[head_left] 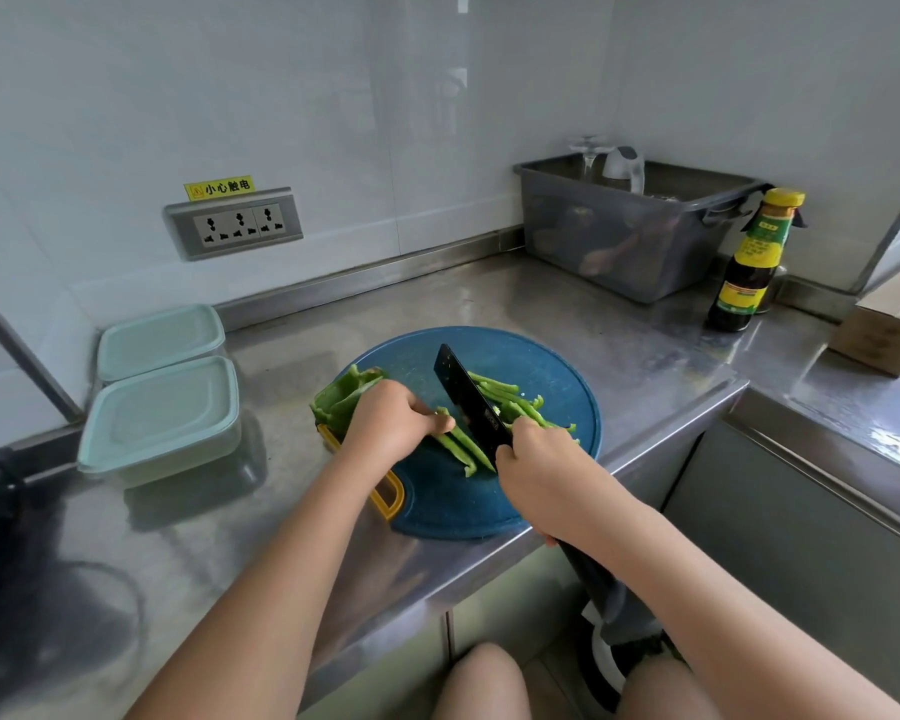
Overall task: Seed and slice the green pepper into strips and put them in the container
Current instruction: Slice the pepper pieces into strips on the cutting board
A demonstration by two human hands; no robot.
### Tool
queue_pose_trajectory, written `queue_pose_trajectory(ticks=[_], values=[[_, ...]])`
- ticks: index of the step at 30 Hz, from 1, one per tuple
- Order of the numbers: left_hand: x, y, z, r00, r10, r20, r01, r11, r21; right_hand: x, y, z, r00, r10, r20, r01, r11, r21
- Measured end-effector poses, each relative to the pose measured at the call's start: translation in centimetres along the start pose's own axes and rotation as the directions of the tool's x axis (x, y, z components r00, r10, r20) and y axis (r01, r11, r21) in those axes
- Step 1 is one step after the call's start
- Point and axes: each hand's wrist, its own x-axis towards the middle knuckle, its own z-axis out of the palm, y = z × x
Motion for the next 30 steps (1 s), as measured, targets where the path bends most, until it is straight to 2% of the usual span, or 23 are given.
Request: queue_pose_trajectory(ticks=[2, 6, 10, 16, 18, 21, 23, 25, 27, 29, 30], values=[[0.0, 0.1, -0.1, 1.000, 0.003, 0.019, -0.003, 1.000, 0.006, 0.1, 0.0, 0.2, 1.000, -0.013, 0.013, 0.014, 0.999, -0.040], [0.3, 0.3, -0.9, 0.996, -0.003, 0.091, -0.002, 0.998, 0.059, 0.0, 0.0, 0.1, 0.989, -0.102, 0.106, 0.131, 0.942, -0.310], [0.6, 0.7, -1.6, 0.985, -0.048, 0.164, 0.029, 0.993, 0.112, 0.0, -0.4, -0.9, 0.986, -0.132, 0.100, 0.161, 0.909, -0.384], [1.0, 1.7, -1.0, 0.989, -0.020, 0.146, -0.013, 0.974, 0.226, 0.6, -0.1, -1.6, 1.000, -0.013, -0.024, 0.012, 0.998, -0.061], [0.4, 2.1, -0.9, 0.997, 0.007, 0.077, -0.025, 0.971, 0.239, 0.6, 0.1, -2.2, 0.999, 0.028, -0.045, -0.028, 1.000, 0.010], [-0.6, 1.8, -1.6, 0.991, 0.060, -0.117, -0.028, 0.964, 0.264, 0.6, 0.2, -3.0, 0.998, 0.045, -0.048, -0.041, 0.996, 0.074], [-1.4, 1.6, -2.6, 0.981, 0.091, -0.170, -0.053, 0.976, 0.213, 0.4, 0.2, -3.0, 0.998, 0.063, -0.004, -0.063, 0.992, 0.108], [-2.0, 1.5, -3.9, 0.976, 0.112, -0.188, -0.081, 0.983, 0.165, 0.2, 0.2, -2.3, 0.993, 0.078, 0.094, -0.094, 0.980, 0.178], [-2.2, 1.2, -5.5, 0.954, 0.134, -0.270, -0.094, 0.983, 0.156, -0.4, 0.0, -1.2, 0.980, 0.059, 0.189, -0.109, 0.959, 0.262], [-1.6, 0.2, -7.0, 0.932, 0.092, -0.351, -0.051, 0.991, 0.127, -0.9, -0.1, 0.2, 0.966, 0.034, 0.258, -0.118, 0.941, 0.316], [-1.0, -0.4, -7.6, 0.938, 0.040, -0.345, -0.002, 0.994, 0.112, -1.1, -0.2, 0.9, 0.958, 0.028, 0.285, -0.125, 0.936, 0.329]])
